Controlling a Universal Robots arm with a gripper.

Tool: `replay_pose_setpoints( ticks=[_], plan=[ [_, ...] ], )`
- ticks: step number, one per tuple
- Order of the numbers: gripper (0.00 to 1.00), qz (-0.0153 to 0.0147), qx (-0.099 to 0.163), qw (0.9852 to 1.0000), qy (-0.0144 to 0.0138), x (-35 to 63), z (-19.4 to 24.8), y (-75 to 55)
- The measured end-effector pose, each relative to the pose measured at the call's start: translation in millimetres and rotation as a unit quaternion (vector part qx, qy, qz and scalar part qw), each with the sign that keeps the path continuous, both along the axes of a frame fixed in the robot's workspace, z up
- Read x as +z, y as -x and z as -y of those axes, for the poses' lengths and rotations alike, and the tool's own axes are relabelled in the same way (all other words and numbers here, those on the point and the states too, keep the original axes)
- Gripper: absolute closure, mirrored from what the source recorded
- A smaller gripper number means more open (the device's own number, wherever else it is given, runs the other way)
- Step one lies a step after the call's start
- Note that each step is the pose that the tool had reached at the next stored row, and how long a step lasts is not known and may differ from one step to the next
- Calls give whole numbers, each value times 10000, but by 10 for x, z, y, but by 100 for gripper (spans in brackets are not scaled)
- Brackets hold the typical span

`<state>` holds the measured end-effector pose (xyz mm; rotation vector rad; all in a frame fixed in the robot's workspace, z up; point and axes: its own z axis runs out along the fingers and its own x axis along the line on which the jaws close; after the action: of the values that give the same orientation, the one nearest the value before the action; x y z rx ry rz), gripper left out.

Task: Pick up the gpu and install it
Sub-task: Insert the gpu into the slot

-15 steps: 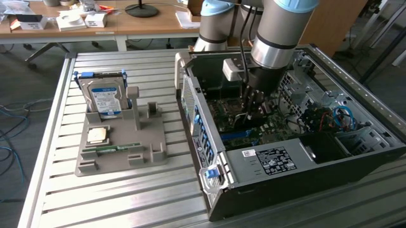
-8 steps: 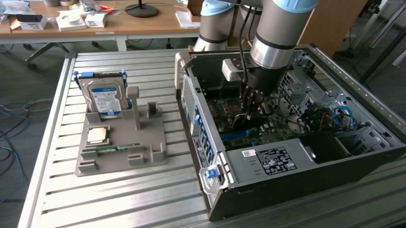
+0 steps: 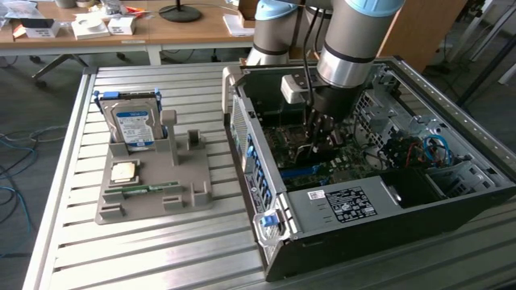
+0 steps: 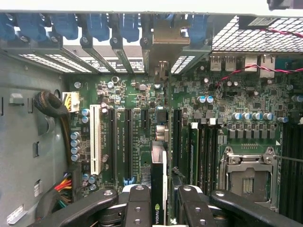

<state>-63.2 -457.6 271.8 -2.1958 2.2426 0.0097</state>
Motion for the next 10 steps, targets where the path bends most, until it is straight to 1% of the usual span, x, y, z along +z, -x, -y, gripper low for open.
replay_pose_setpoints(
  ticks=[10],
  plan=[
    [73,0,0,10000,0,-33,-1,14]
  ],
)
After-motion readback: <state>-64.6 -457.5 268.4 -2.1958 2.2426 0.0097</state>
